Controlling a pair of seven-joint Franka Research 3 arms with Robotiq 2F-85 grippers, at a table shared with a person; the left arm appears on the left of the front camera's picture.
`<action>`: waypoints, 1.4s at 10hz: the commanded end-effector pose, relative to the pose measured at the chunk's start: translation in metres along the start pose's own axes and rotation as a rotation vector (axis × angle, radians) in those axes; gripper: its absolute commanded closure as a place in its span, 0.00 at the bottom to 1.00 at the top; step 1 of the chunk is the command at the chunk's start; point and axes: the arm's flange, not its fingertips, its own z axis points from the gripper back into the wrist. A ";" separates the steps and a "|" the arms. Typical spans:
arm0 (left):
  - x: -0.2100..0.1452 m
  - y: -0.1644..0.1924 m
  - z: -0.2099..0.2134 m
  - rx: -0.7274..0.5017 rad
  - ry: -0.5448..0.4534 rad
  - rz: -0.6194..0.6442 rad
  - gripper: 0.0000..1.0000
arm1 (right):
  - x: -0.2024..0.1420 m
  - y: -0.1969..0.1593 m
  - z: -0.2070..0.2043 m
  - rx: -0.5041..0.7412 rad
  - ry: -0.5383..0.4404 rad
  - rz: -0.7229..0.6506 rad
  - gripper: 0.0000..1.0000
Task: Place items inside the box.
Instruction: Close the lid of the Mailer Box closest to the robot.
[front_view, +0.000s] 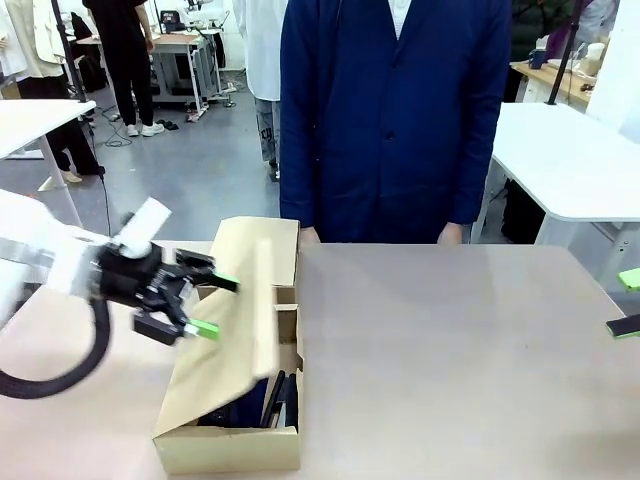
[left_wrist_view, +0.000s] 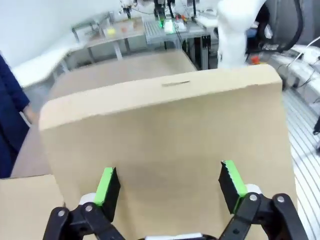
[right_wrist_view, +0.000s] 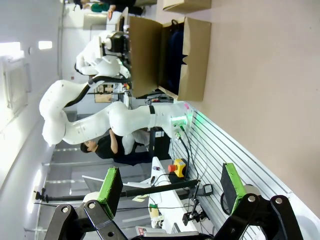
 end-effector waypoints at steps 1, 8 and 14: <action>-0.020 -0.109 -0.052 0.027 0.035 -0.030 0.00 | 0.002 0.004 0.002 0.012 -0.006 -0.003 0.00; -0.005 -0.108 -0.018 0.118 0.092 0.022 0.00 | 0.002 0.004 0.002 0.012 -0.006 -0.003 0.00; 0.024 -0.127 0.173 0.031 -0.133 0.811 0.00 | 0.002 0.004 0.002 0.012 -0.006 -0.003 0.00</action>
